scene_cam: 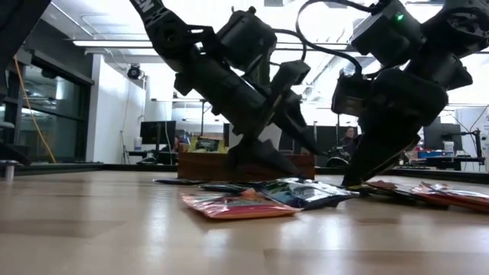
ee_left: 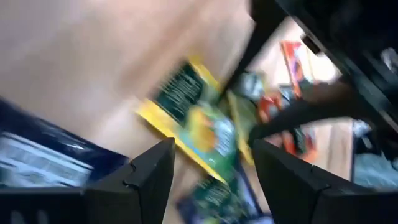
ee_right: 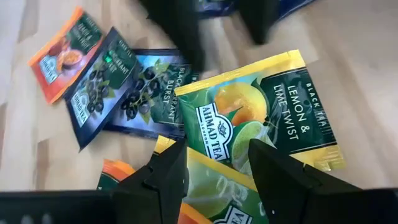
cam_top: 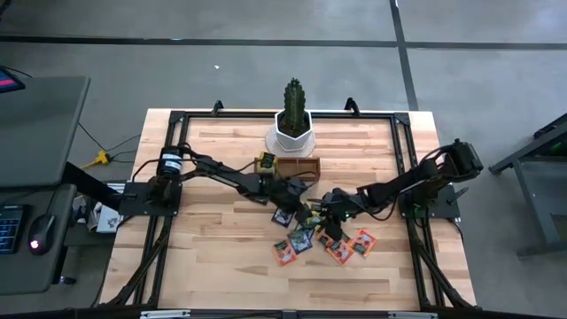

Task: Pick & Place Tea
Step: Put the yellow tea bag into the left section of the wooden organizer

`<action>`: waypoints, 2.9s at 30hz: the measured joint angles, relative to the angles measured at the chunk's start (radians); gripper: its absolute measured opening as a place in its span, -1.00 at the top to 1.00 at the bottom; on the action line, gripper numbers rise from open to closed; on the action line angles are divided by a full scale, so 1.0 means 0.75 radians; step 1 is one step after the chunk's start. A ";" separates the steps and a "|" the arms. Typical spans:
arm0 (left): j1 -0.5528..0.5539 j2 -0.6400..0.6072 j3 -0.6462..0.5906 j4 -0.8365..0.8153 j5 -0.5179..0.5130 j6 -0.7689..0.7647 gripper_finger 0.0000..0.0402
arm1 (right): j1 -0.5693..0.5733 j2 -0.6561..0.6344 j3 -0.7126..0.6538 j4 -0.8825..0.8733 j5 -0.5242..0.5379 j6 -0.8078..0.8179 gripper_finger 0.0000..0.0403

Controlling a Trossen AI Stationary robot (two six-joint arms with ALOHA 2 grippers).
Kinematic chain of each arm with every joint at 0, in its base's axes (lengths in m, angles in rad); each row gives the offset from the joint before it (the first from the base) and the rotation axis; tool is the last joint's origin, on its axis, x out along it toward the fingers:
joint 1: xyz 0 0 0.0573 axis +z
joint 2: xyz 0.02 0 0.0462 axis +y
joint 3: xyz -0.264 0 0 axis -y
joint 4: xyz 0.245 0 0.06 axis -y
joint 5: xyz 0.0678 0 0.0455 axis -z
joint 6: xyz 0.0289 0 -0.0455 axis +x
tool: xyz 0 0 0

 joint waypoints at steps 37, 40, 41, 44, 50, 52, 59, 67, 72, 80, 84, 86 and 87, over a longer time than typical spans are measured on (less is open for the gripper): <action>0.008 0.069 0.006 0.026 0.022 -0.447 -0.07 | 0.054 0.004 -0.004 0.129 0.136 -0.046 0.15; 0.007 0.086 0.008 0.041 -0.002 -0.449 -0.07 | 0.054 0.004 -0.004 0.127 0.136 -0.036 0.15; 0.006 0.086 0.008 0.040 -0.007 -0.448 -0.07 | 0.054 0.004 -0.004 0.128 0.136 -0.035 0.15; 0.008 0.088 0.007 0.046 -0.005 -0.450 -0.07 | 0.054 0.004 -0.004 0.132 0.136 -0.034 0.15; 0.006 0.090 0.006 0.057 -0.020 -0.451 0.00 | 0.054 0.003 -0.002 0.135 0.135 -0.033 0.15; 0.006 0.091 0.006 0.056 -0.040 -0.450 0.10 | 0.055 0.003 -0.002 0.135 0.124 -0.033 0.15; 0.006 0.091 0.004 0.058 -0.053 -0.436 0.59 | 0.055 0.002 -0.002 0.135 0.109 -0.023 0.15; 0.006 0.091 0.003 0.061 -0.054 -0.373 0.98 | 0.055 0.002 -0.002 0.135 0.109 -0.023 0.15; 0.005 0.092 0.003 0.061 -0.077 -0.327 0.99 | 0.055 0.001 -0.002 0.136 0.079 -0.023 0.15; 0.007 0.093 0.003 0.072 -0.143 -0.209 1.00 | 0.055 -0.002 -0.001 0.136 -0.068 0.062 0.15; 0.007 0.094 0.002 0.072 -0.161 -0.164 1.00 | 0.055 -0.027 0.000 0.130 -0.103 0.063 0.15; 0.007 0.094 0.002 0.074 -0.176 -0.136 1.00 | 0.055 -0.054 0.000 0.122 -0.107 0.069 0.15; 0.008 0.094 0.001 0.079 -0.185 -0.118 1.00 | 0.055 -0.074 0.001 0.107 -0.106 0.072 0.15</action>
